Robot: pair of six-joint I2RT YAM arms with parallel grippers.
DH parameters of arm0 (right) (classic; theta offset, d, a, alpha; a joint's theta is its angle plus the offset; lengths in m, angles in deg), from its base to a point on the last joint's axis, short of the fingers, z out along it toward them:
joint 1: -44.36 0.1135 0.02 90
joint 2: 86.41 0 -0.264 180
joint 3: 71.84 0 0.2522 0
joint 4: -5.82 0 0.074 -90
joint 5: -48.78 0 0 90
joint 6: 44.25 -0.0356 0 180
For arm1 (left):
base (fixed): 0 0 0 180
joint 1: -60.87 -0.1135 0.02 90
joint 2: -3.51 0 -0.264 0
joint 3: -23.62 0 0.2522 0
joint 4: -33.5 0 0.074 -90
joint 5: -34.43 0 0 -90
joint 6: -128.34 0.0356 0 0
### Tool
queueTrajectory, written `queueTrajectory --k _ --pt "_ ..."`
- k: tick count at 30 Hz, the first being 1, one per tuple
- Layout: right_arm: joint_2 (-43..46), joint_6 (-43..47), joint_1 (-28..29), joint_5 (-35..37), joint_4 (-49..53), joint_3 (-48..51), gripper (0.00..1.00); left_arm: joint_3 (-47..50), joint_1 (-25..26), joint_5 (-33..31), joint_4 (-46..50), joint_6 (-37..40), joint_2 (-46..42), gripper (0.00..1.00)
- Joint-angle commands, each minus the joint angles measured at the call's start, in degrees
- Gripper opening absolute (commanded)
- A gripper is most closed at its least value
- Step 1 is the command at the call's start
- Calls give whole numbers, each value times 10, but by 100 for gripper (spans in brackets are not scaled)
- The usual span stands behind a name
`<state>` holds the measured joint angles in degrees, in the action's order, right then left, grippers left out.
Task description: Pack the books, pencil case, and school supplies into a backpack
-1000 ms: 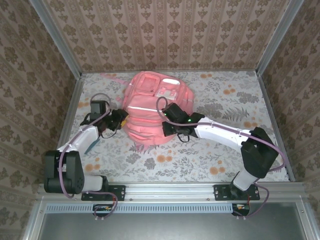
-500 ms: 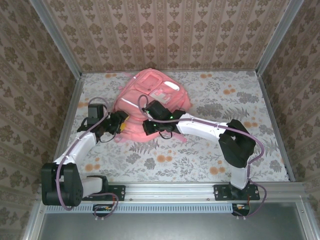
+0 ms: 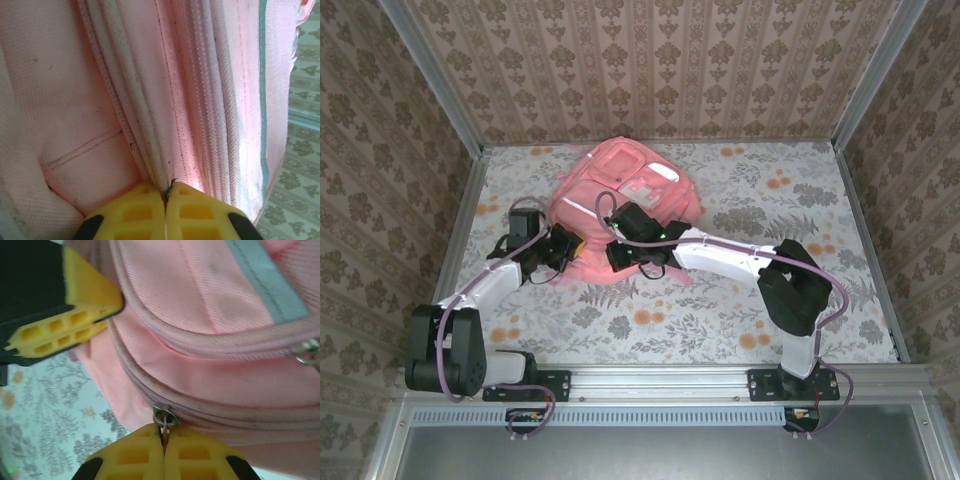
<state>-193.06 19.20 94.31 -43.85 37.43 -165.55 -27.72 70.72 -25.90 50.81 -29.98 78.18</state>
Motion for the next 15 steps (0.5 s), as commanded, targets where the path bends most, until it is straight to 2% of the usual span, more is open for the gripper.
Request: queueTrajectory --k 1,4,8,15 --pt "50 23 -1 127 60 17 0 18 -1 -38 -6 10 -2 0" --pt "57 28 -22 203 101 28 0 25 -4 -46 0 19 -11 0" --pt "60 15 -56 261 120 32 0 28 -5 -45 4 26 -13 0" --pt "13 -8 -118 243 126 -20 0 25 -5 -34 15 34 -23 0"
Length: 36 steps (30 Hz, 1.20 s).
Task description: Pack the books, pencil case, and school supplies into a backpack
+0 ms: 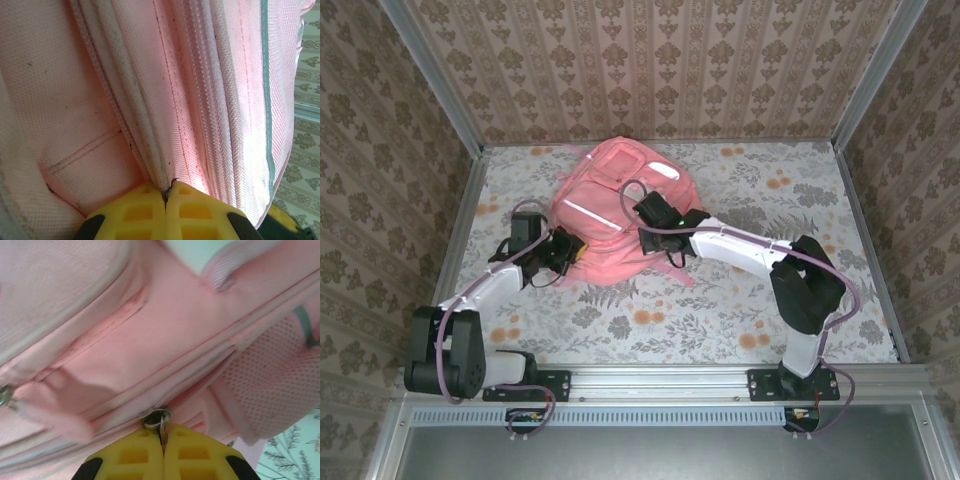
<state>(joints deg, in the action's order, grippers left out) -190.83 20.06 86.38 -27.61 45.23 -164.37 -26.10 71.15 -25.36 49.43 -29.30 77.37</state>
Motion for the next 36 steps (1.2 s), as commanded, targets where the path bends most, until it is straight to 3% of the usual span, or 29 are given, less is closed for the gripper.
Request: queueTrajectory --k 1,11,12,13,14,19,21,23,26,30,36 --pt "-14 -16 -46 76 48 -38 0 8 -10 -36 33 31 -17 0" --pt "-27 -4 -94 54 77 -64 0 -9 -7 -6 39 53 -19 0" --pt "-20 3 -98 50 73 -57 0 -17 -5 0 44 59 -19 5" --pt "-9 18 -105 40 63 -43 0 -26 -5 8 50 68 -20 22" --pt "2 38 -114 20 55 -29 0 -36 -5 17 58 79 -22 32" --pt "46 109 -183 -84 62 12 0 -84 -1 28 115 153 -34 58" --pt "61 130 -211 -154 81 5 18 -104 2 24 134 186 -30 61" --pt "82 161 -215 -170 77 7 49 -130 9 20 150 224 -19 63" --pt "103 209 -215 -232 85 1 72 -182 19 2 183 278 12 63" --pt "96 262 -216 -297 87 -2 82 -238 33 0 185 321 63 64" --pt "70 334 -227 -338 103 -3 83 -326 93 3 178 353 156 55"
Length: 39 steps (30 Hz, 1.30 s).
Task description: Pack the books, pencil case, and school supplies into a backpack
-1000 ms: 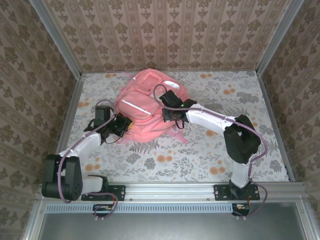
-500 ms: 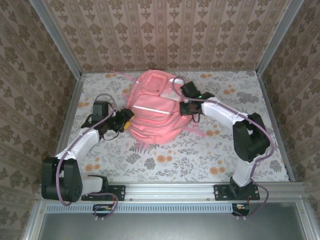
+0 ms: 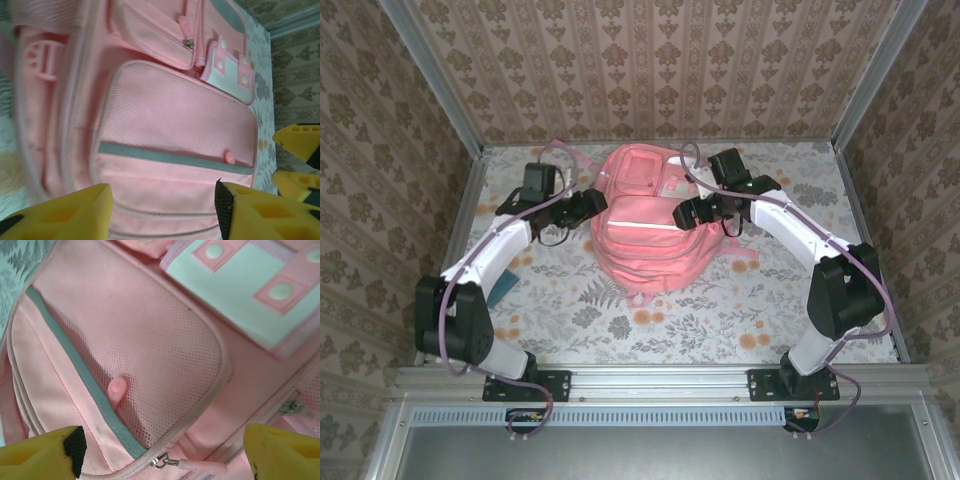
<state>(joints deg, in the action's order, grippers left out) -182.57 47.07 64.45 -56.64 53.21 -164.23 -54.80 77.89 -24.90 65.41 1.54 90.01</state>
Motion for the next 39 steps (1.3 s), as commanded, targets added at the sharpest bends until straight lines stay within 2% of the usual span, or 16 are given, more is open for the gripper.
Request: queueTrajectory --k 1,8,13,19,22,25,27,30,33,35,37,39 --pt "-16 78 -11 -51 25 -2 83 -58 36 2 19 51 48 51" --pt "-65 142 -24 -93 82 -33 81 -181 87 5 29 47 174 30" --pt "-60 156 -25 -126 90 -18 78 -256 134 -8 28 25 259 23" --pt "-52 163 -27 -120 97 -1 71 -337 142 -54 75 11 353 15" --pt "-50 168 -27 -116 98 5 67 -356 142 -68 92 7 375 14" --pt "-50 173 -27 -108 100 6 55 -364 141 -78 102 6 386 13" --pt "-48 176 -28 -105 102 6 50 -368 141 -82 109 9 391 13" --pt "-42 181 -27 -106 102 11 50 -374 140 -90 117 13 397 12" --pt "-33 185 -28 -101 102 18 65 -376 138 -90 121 15 402 12" --pt "-27 187 -27 -101 107 21 68 -375 137 -89 121 15 403 12" --pt "-23 188 -28 -96 108 24 64 -376 137 -87 121 16 402 12" --pt "-24 187 -29 -87 112 24 53 -375 138 -85 119 16 403 12"
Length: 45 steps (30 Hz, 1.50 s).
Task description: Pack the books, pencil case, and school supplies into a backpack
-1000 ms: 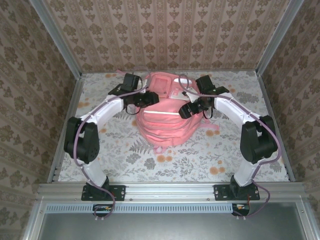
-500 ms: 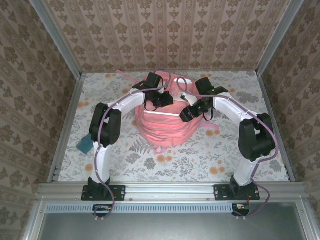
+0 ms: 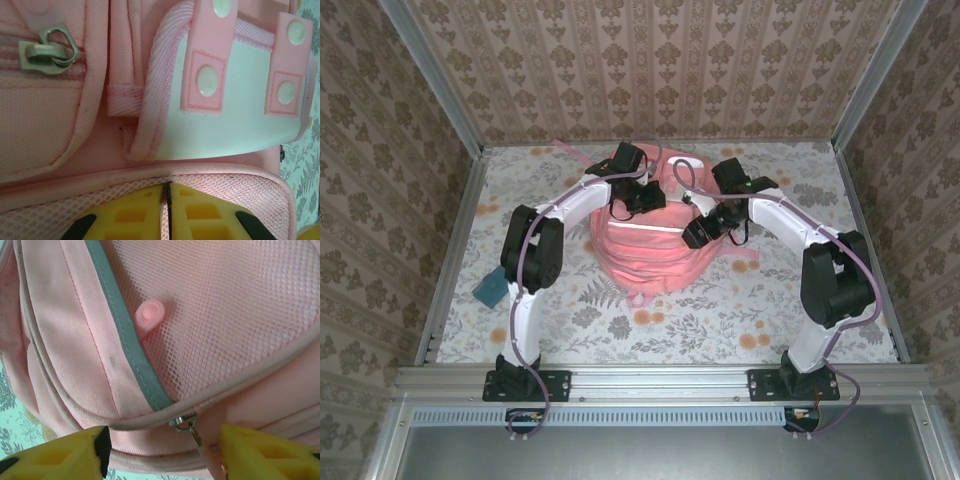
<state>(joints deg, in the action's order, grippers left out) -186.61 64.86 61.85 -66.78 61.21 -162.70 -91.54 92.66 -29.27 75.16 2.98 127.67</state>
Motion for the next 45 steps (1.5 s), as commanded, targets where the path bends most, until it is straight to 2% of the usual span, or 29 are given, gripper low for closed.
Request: queueTrajectory --k 1,4,10,12,14,15,21,28,34,38,39,41,42,43,45 --pt "17 11 -2 19 35 10 47 -8 -11 -40 22 0 27 12" --pt "17 15 -3 34 41 11 36 -8 -11 -34 20 -2 26 12" --pt "5 10 -1 45 36 4 27 -6 -12 -28 14 -8 26 12" --pt "1 6 2 46 33 2 18 -7 -12 -28 13 -10 28 11" --pt "-1 2 4 39 35 1 2 -6 -13 -31 13 -14 29 11" --pt "3 1 5 32 36 3 0 -5 -13 -33 13 -18 30 10" --pt "69 -31 31 30 11 69 0 19 -15 -48 -6 -67 40 6" --pt "114 -77 124 49 -35 127 0 41 -12 -55 -30 -105 46 0" --pt "108 -157 196 54 -152 151 0 57 -9 -37 -58 -125 43 0" --pt "126 -245 204 92 -228 176 0 59 -11 -16 -72 -126 17 1" --pt "138 -259 201 109 -229 183 2 59 -12 -13 -75 -123 6 6" --pt "179 -297 187 139 -225 201 14 61 -17 -6 -71 -112 -21 18" --pt "197 -314 179 137 -224 210 23 63 -21 -2 -70 -107 -33 22" --pt "226 -334 171 139 -224 221 37 66 -25 2 -69 -102 -51 25" --pt "265 -374 159 150 -222 241 51 77 -34 7 -68 -94 -83 32"
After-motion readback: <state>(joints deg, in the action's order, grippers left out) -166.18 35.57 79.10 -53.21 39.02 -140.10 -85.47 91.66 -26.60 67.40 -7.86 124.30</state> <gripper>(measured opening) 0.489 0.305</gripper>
